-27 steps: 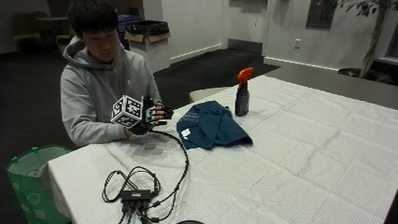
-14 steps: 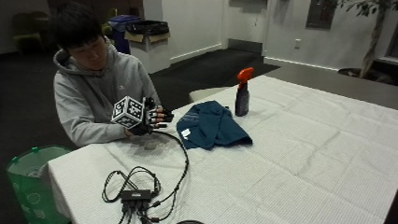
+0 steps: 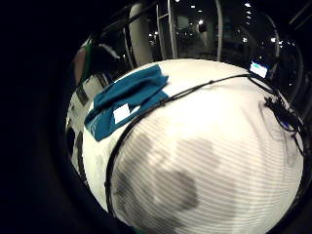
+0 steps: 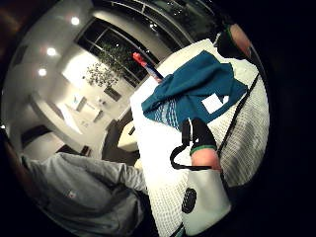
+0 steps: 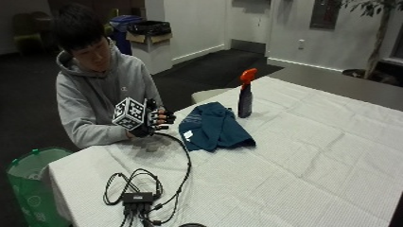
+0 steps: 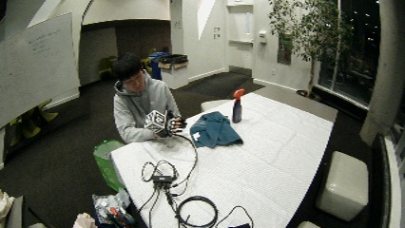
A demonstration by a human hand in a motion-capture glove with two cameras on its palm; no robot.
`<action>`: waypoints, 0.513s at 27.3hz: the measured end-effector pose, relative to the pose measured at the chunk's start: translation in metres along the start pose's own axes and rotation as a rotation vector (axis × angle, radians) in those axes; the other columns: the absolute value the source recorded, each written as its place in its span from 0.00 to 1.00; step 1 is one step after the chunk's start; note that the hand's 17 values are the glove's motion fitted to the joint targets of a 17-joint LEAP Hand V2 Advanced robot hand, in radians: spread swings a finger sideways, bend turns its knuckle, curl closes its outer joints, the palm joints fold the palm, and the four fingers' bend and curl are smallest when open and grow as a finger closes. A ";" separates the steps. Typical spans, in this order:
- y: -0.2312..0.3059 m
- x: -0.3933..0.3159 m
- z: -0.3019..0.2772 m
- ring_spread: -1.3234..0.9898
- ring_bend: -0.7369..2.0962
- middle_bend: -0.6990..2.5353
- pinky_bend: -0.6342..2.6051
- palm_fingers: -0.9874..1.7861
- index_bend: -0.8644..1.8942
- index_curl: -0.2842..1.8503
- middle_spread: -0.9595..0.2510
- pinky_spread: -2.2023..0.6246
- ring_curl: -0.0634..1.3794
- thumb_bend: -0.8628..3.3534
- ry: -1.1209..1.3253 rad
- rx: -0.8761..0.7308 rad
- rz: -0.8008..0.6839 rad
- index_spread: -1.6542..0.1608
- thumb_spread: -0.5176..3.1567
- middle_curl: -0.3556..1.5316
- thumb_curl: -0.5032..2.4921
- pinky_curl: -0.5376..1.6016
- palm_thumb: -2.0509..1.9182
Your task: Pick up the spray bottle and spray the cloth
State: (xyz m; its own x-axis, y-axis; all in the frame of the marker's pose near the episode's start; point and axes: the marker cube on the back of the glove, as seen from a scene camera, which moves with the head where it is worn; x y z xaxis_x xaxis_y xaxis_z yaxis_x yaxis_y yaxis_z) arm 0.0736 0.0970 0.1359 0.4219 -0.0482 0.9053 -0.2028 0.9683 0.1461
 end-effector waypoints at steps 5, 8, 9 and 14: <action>0.000 0.001 0.000 0.52 0.34 0.28 0.25 0.65 0.37 0.31 0.73 0.81 0.29 0.20 0.004 0.002 0.003 0.74 0.38 0.40 0.34 0.39 0.74; -0.001 0.002 0.000 0.52 0.34 0.28 0.25 0.65 0.37 0.31 0.73 0.81 0.29 0.20 0.005 0.002 -0.001 0.74 0.39 0.40 0.34 0.39 0.74; -0.001 0.002 0.000 0.52 0.34 0.28 0.25 0.65 0.37 0.31 0.73 0.81 0.29 0.20 0.005 0.001 -0.001 0.74 0.39 0.40 0.34 0.39 0.74; 0.000 0.000 0.001 0.52 0.34 0.28 0.25 0.65 0.37 0.31 0.73 0.81 0.29 0.20 0.003 0.002 0.001 0.75 0.39 0.41 0.34 0.39 0.74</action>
State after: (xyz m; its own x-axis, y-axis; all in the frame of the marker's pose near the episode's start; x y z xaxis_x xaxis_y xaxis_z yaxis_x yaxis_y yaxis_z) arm 0.0731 0.0972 0.1366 0.4243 -0.0460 0.9043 -0.2053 0.9678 0.1456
